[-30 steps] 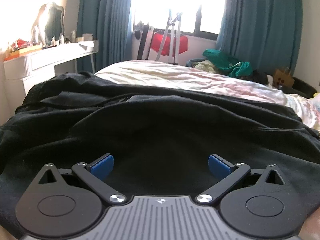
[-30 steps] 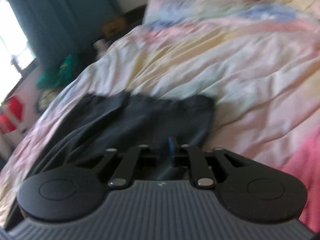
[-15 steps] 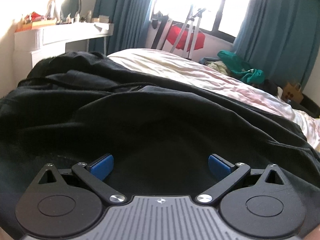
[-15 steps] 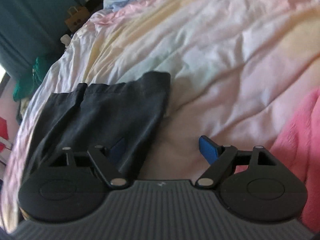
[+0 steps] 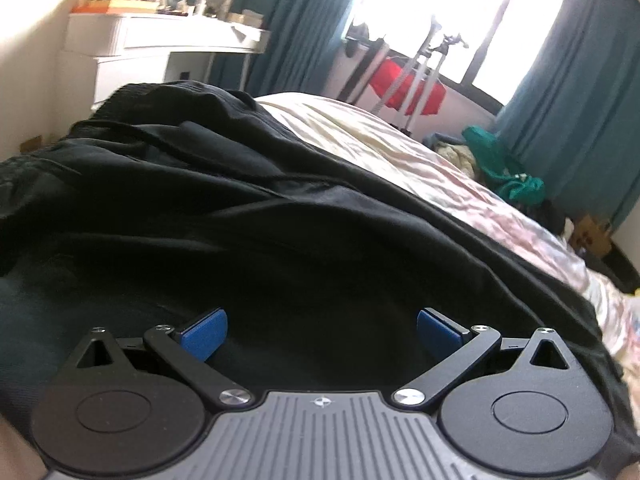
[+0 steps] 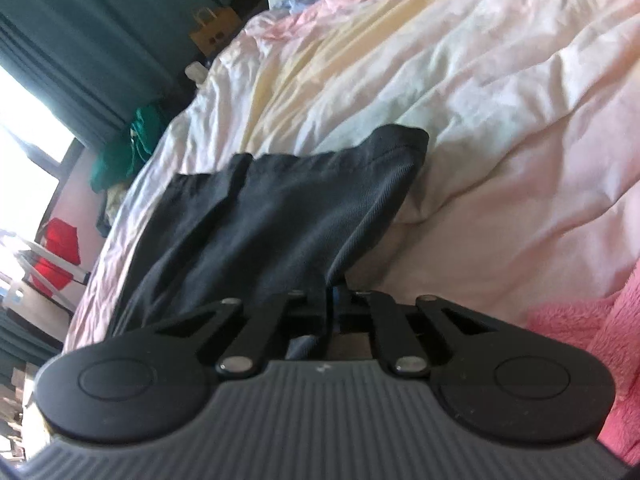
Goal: Fold clothes
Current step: 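Grasp the ribbed waistband with the left gripper while the right gripper holds the leg end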
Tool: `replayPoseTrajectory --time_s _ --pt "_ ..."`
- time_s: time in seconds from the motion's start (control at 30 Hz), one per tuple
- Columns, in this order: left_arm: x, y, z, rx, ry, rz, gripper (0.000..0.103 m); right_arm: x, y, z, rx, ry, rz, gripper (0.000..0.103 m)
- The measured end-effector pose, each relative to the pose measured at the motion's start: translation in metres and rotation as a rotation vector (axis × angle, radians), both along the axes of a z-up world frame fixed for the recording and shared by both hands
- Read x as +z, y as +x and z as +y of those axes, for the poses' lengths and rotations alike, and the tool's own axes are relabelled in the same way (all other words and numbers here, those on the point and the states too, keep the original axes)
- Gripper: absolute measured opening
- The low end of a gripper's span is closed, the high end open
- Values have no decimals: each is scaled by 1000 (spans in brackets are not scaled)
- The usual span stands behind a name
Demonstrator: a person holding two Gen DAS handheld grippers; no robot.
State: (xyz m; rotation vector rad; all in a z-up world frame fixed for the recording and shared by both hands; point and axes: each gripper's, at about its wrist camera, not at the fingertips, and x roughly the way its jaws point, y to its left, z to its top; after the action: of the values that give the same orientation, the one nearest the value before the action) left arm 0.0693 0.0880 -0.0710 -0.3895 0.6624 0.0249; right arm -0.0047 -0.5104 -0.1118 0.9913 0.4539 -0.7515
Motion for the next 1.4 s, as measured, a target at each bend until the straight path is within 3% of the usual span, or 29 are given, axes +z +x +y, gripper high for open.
replayPoseTrajectory --time_s 0.1,0.23,0.33,0.47,0.57,0.63,0.77,0.87,1.03,1.1,1.17,1.4 --pt "17 -12 31 74 -40 31 102 8 2 3 11 -51 8 5" --pt "41 -28 84 236 -22 90 102 14 7 5 33 -115 31 5" --pt "54 -45 129 343 -80 112 101 17 14 8 67 -186 74 5" --pt "72 -66 173 519 3 122 100 26 22 17 102 -290 116 6" --pt "69 -74 205 583 -75 141 100 26 23 18 90 -287 123 6" --pt "58 -72 220 582 -152 166 99 27 17 15 62 -240 73 6" --pt "28 -64 234 529 -315 241 81 33 0 14 14 -158 -70 6" --pt "14 -66 237 524 -408 249 81 34 -5 14 1 -127 -110 6" --pt "4 -75 240 516 -463 243 79 26 -5 4 -40 -28 -109 6" --pt "-1 -72 241 509 -483 248 63 22 -4 2 -47 -19 -88 6" --pt "-6 -68 242 512 -501 266 59 17 -3 -2 -66 3 -79 6" --pt "-16 -55 239 471 -538 284 60 -21 -15 -20 -189 242 -162 9"
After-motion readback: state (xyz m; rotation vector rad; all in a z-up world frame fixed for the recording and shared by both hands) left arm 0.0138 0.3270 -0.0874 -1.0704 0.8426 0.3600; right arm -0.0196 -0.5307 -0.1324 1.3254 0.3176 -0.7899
